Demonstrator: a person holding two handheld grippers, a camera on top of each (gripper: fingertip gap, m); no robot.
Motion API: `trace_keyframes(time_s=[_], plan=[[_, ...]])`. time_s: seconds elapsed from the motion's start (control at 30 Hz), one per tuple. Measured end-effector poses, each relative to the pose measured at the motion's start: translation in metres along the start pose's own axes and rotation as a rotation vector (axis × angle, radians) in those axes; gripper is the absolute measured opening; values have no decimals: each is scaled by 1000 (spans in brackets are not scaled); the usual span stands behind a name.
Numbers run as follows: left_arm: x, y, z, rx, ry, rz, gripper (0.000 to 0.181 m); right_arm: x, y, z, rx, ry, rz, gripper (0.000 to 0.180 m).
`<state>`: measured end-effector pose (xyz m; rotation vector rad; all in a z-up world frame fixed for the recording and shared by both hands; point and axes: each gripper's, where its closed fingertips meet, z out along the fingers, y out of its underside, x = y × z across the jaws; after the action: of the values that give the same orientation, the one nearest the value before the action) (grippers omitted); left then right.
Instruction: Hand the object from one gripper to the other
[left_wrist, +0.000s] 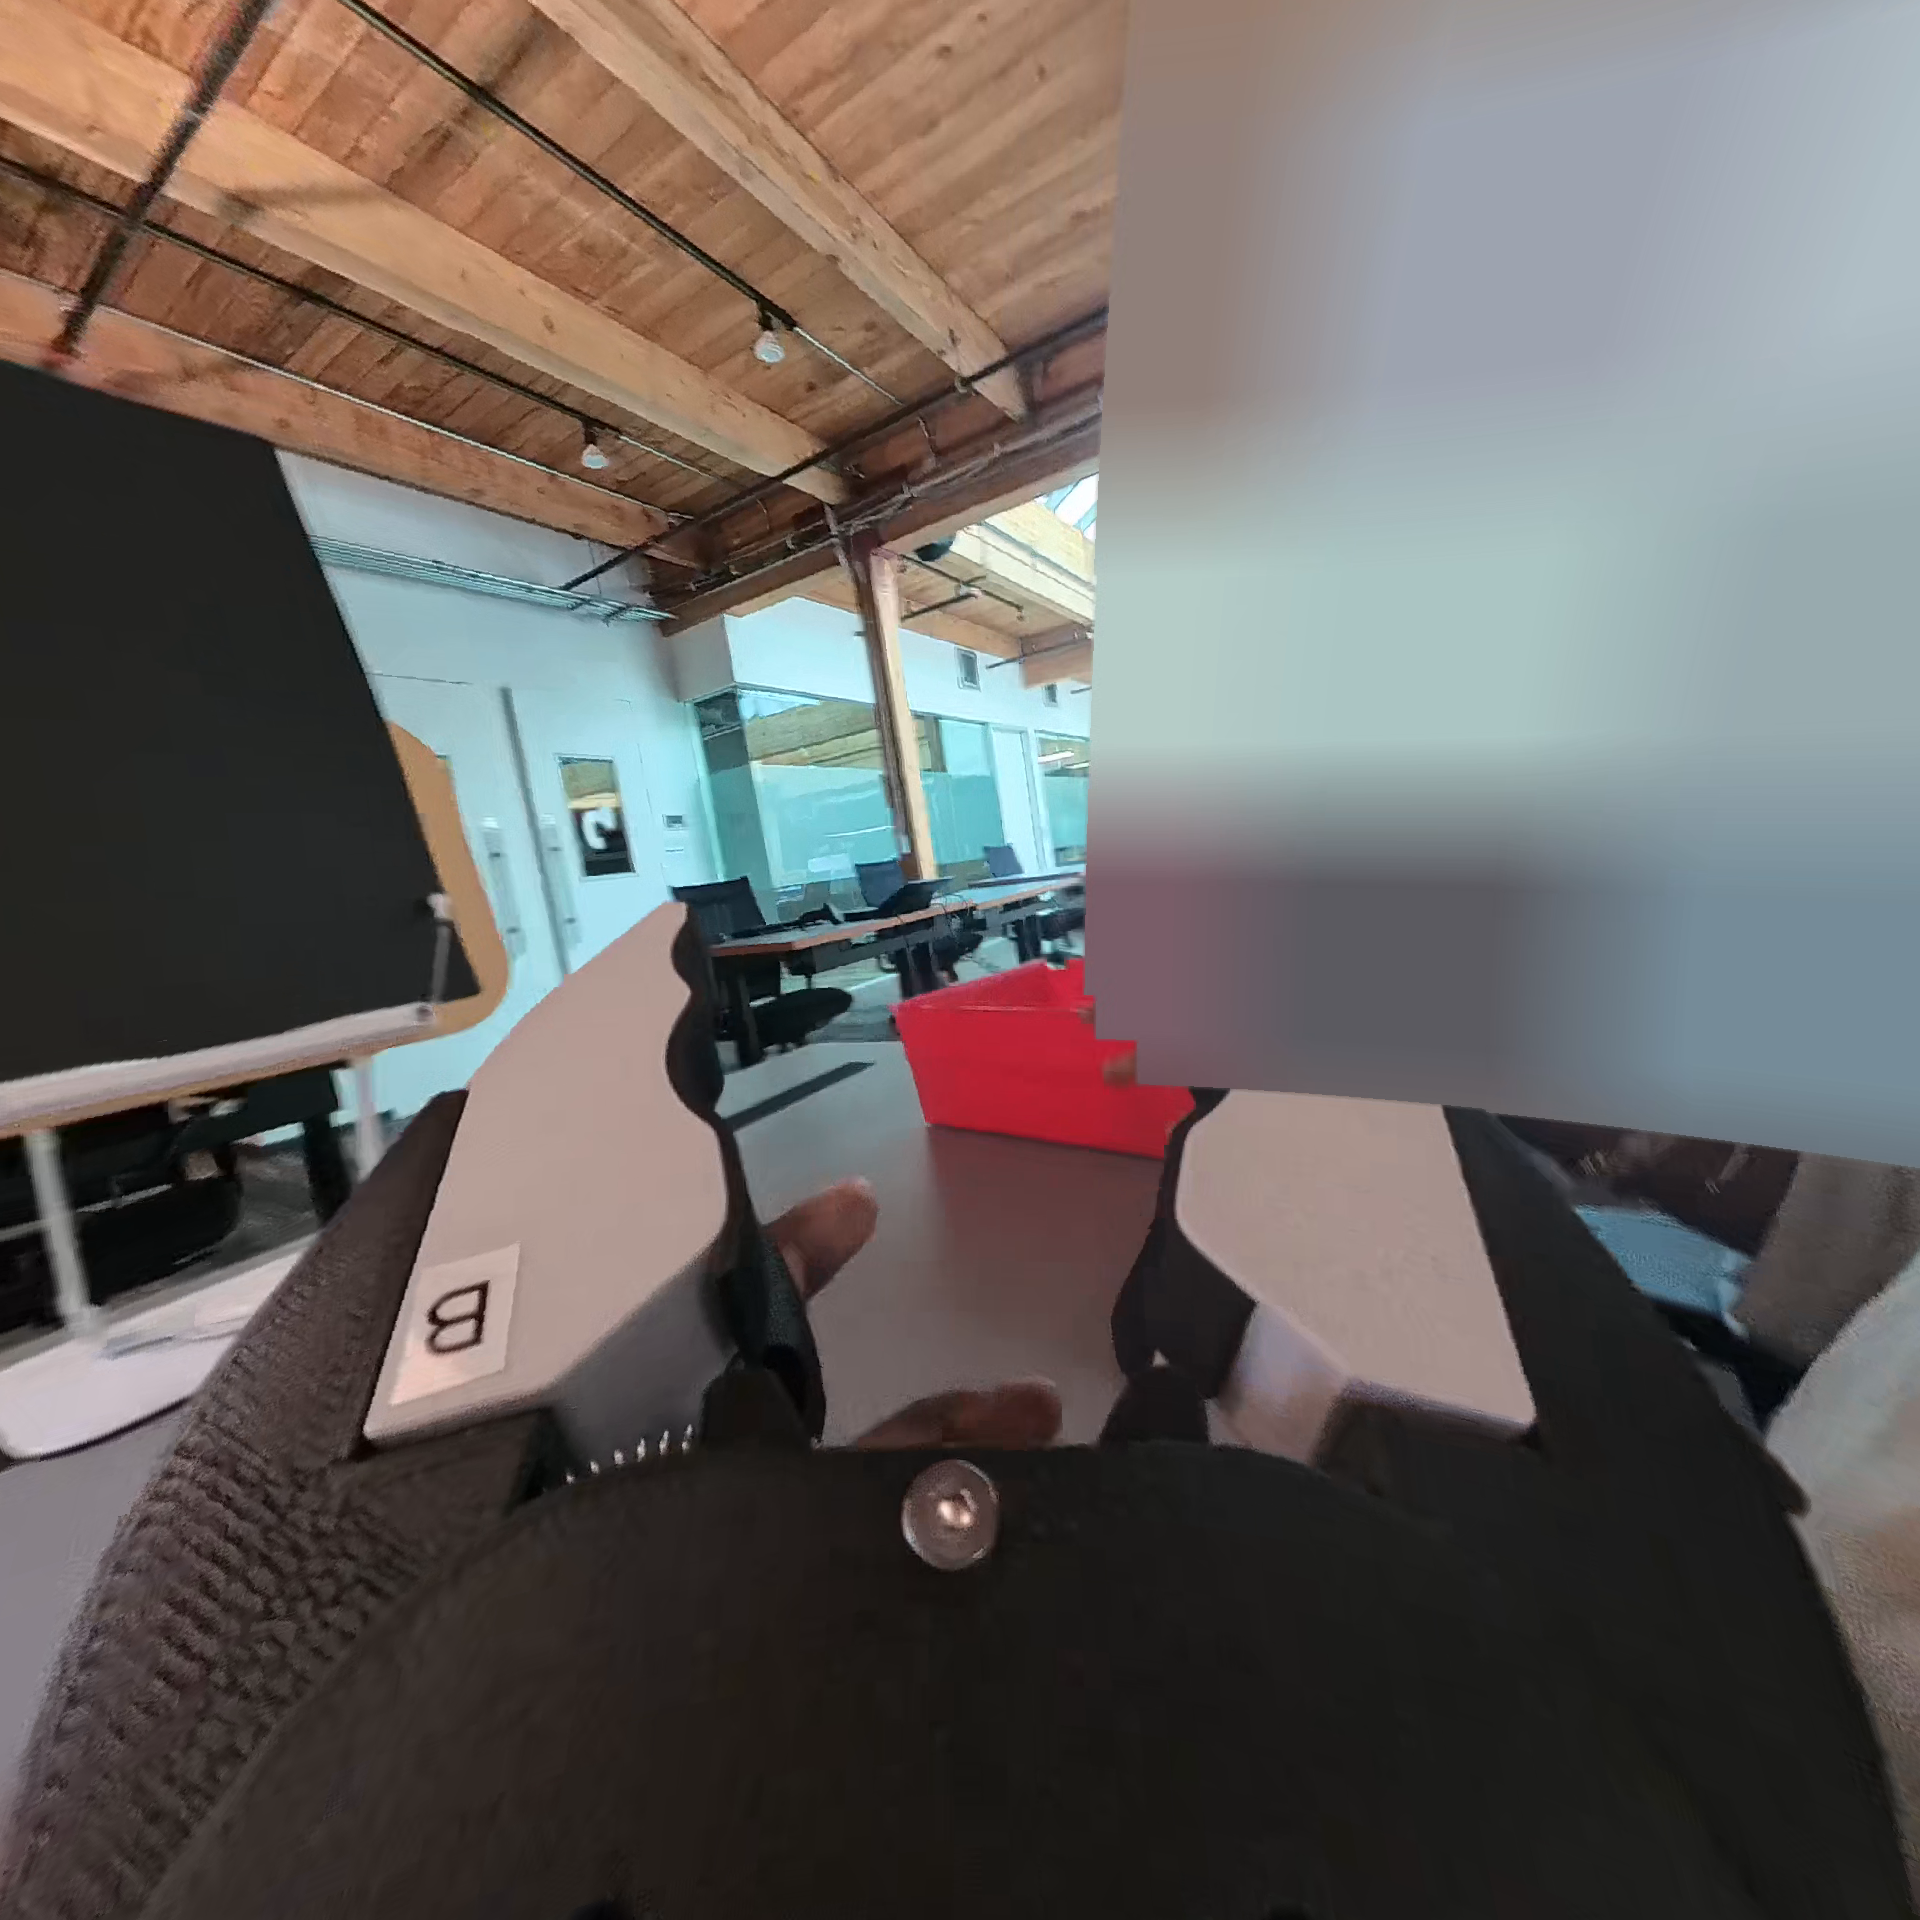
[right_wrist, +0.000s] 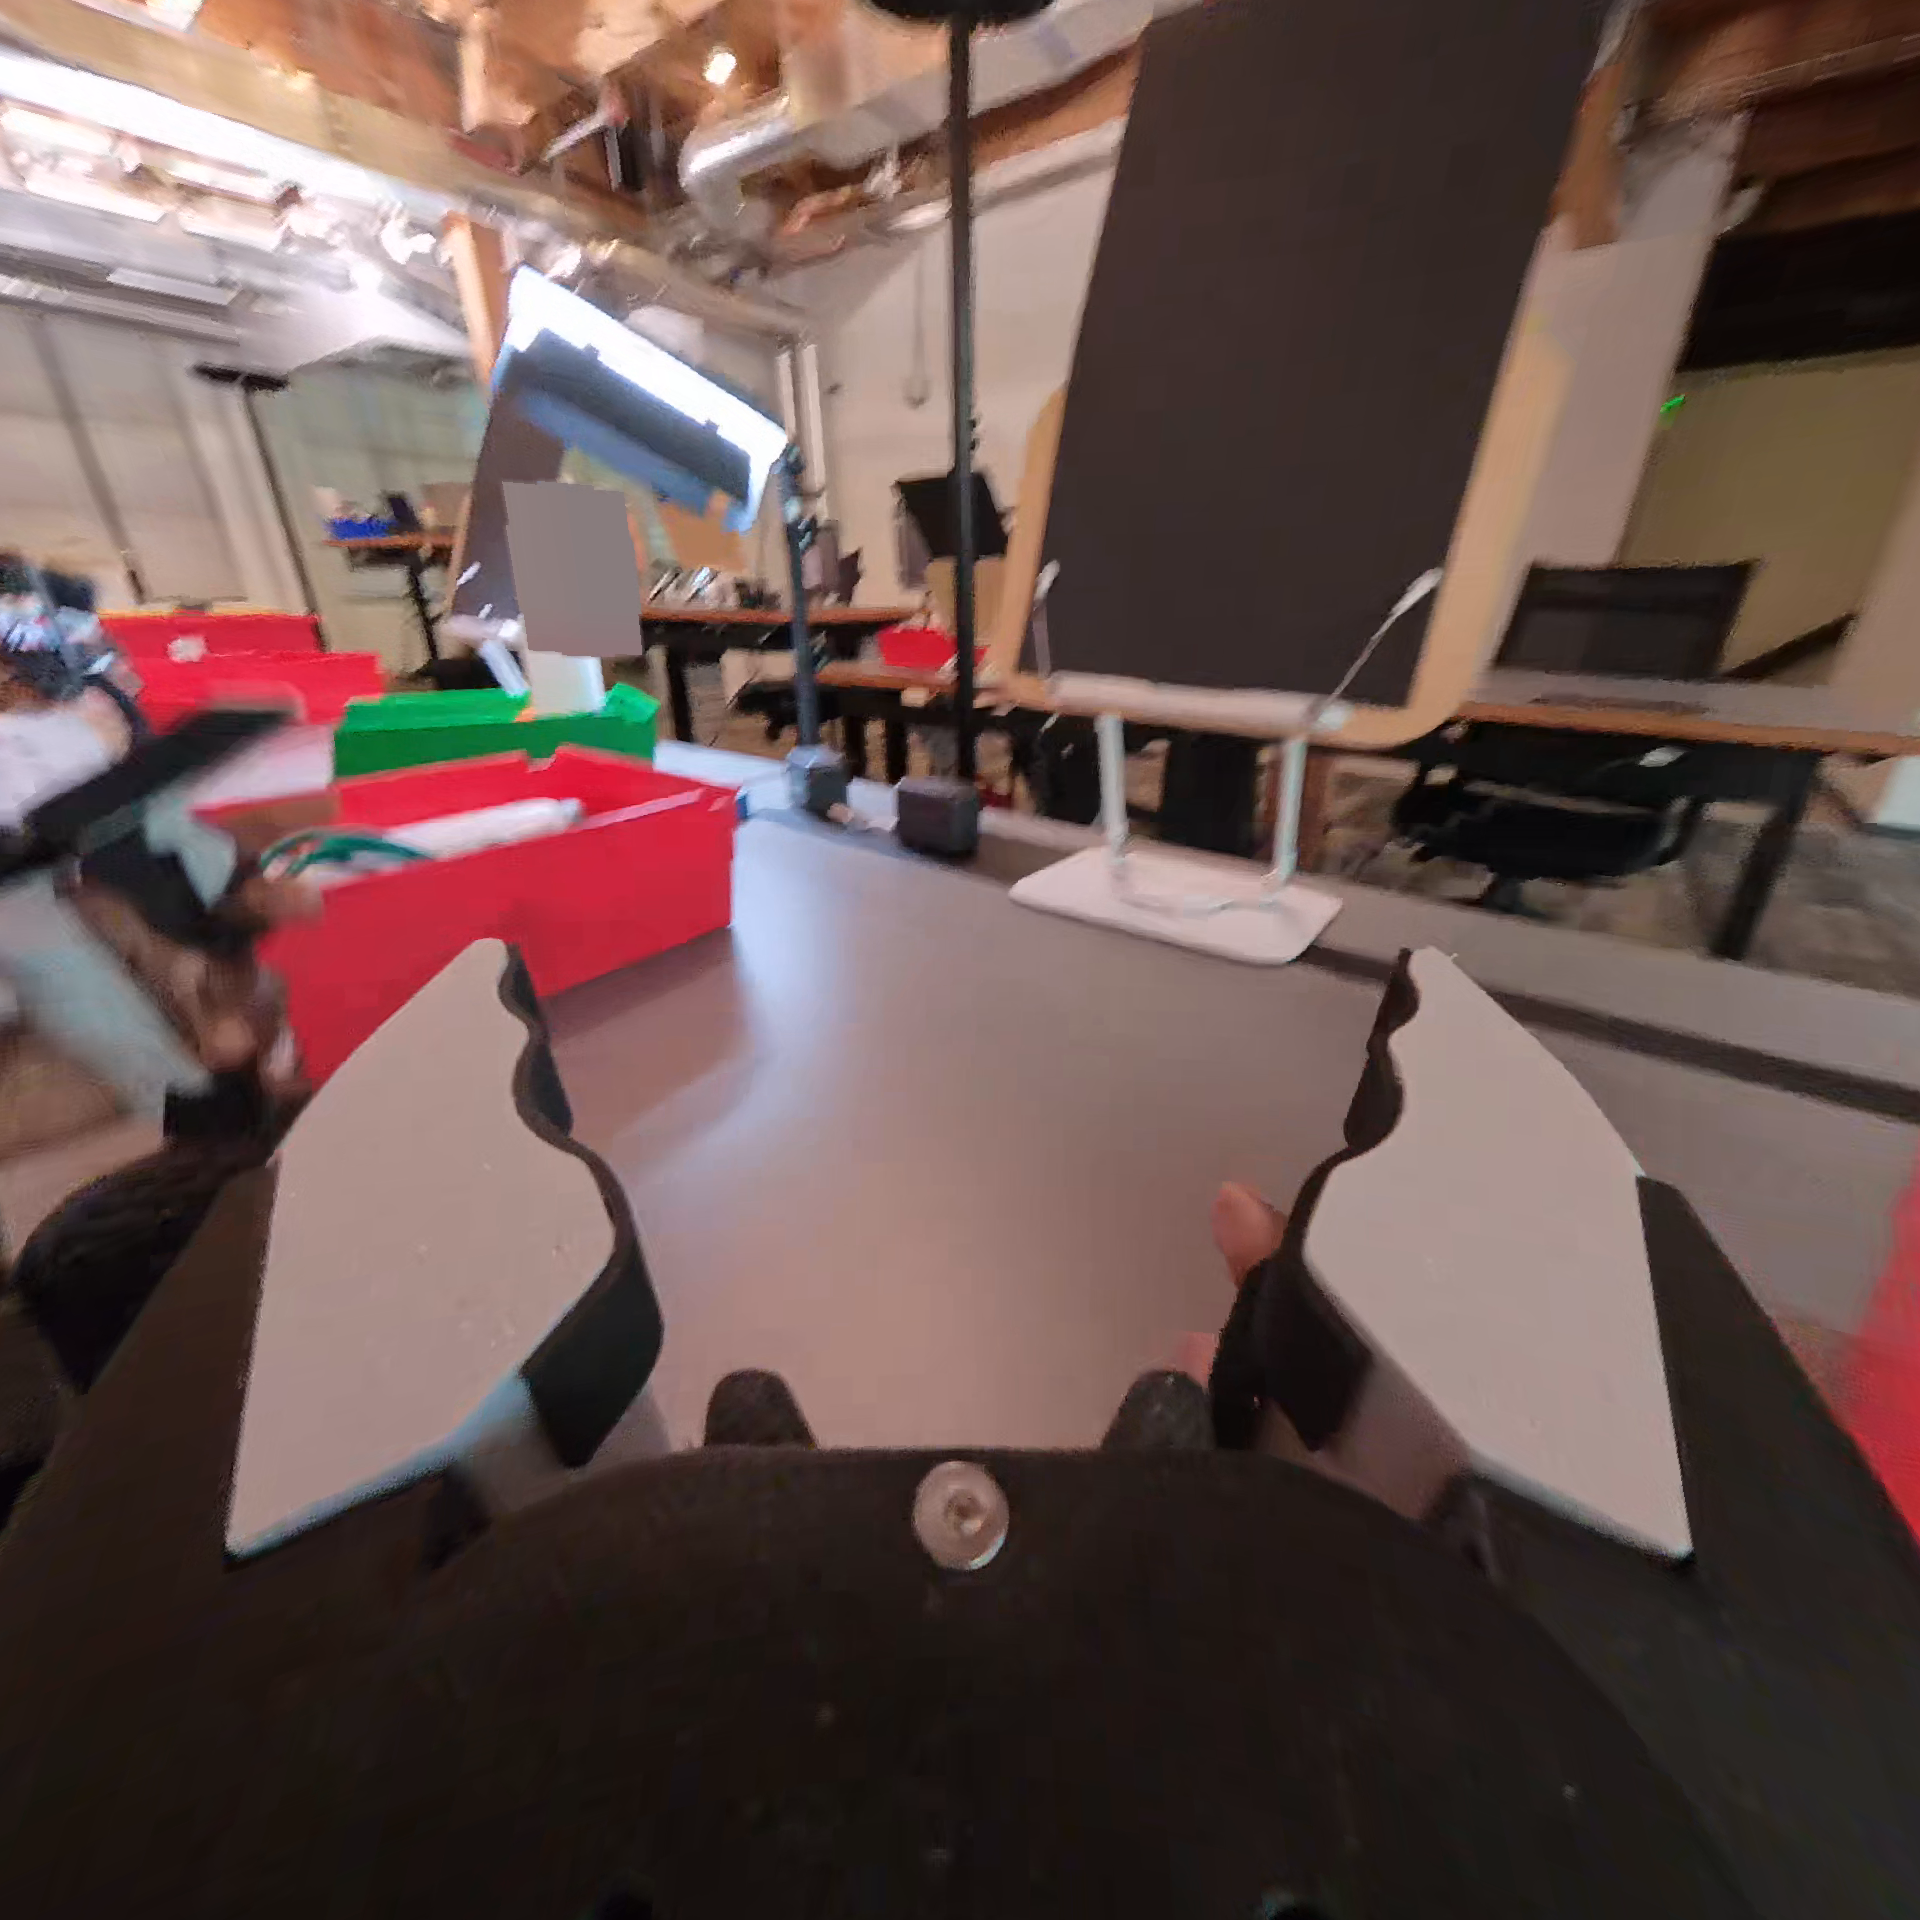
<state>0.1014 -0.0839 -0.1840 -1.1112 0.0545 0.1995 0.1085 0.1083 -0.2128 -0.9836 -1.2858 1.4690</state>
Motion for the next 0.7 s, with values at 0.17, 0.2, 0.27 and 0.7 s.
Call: trace_keyframes(time_s=[0.17, 0.2, 0.27, 0.7], plan=[[-47, -48, -32, -67, -239, 110, 85, -22, 68, 13, -177, -100, 82, 145], [-62, -54, -45, -94, -307, 141, 85, -19, 66, 13, -173, -90, 98, 141], [-99, -69, -77, -120, -498, 186, 87, -19, 62, 12, -145, -99, 117, 139], [-177, -28, -164, -465, -734, 53, 25, -23, 69, 14, -173, -91, 64, 136]])
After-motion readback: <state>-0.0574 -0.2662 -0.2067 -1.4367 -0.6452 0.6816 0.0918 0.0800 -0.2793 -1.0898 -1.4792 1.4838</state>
